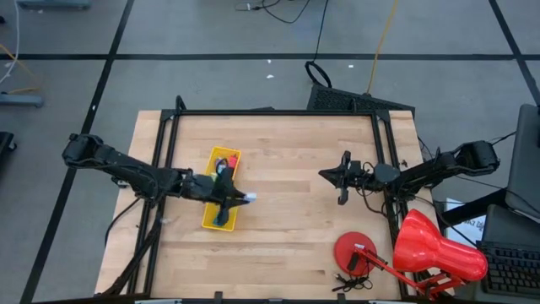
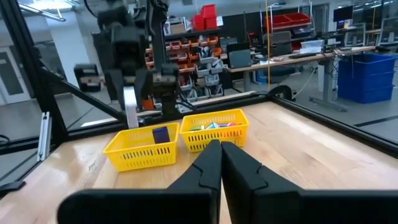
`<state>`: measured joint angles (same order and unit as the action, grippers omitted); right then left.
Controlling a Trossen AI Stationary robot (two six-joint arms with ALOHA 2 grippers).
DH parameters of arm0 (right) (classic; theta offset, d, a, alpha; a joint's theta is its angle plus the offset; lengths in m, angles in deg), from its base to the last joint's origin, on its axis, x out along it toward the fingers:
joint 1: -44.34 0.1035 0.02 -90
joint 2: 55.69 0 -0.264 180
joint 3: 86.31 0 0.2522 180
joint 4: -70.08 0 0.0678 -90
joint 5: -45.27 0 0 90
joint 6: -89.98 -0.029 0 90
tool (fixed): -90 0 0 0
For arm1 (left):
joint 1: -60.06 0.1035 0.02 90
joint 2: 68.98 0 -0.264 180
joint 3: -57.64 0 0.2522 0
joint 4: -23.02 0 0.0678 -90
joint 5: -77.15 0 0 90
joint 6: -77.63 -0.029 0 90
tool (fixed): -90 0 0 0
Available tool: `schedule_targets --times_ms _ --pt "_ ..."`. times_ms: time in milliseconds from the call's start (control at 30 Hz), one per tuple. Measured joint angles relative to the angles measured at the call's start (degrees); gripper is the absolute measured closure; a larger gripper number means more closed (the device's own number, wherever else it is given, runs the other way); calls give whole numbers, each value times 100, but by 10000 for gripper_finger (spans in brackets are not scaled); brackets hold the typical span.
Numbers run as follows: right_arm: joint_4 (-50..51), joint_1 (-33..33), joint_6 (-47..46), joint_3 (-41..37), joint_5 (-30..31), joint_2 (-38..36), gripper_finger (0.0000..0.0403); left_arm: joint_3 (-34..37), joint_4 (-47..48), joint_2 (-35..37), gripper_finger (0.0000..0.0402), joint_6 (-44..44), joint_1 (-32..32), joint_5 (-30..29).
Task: Pick & Place Office items
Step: Put the white timer into the bottom yellow basket, then return to Home Position
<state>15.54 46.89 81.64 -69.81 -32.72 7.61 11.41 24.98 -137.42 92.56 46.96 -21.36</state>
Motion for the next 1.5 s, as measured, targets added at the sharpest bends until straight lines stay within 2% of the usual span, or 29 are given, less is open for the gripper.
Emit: schedule_targets --times_ms 133,233,367,533,633,733,833,1233,1400,1500 --pt "3 0 0 -2 3 0 403 0 753 1 350 546 -249 -174" --pt "1 0 0 -2 7 0 403 2 1429 182 350 864 -459 -563" --pt "1 0 0 -7 9 0 403 108 1835 467 350 1258 -698 -985" --pt "3 0 0 -7 9 0 403 598 1765 918 350 1800 -997 -1403" --pt "-6 0 0 -7 14 0 403 1012 1296 991 350 2186 -1061 -1586" --pt "2 0 0 -7 15 2 403 1321 754 992 350 2470 -1062 -1554" --pt "1 0 0 -7 15 2 403 1391 726 977 340 2685 -1062 -1533" --pt "1 0 0 -9 35 2 403 1397 715 972 247 2923 -1045 -1645" --pt "1 2 0 -9 22 2 403 1401 557 1463 210 2610 -910 -1525" --pt "3 2 2 -9 20 2 403 1340 694 2117 197 2260 -779 -970"
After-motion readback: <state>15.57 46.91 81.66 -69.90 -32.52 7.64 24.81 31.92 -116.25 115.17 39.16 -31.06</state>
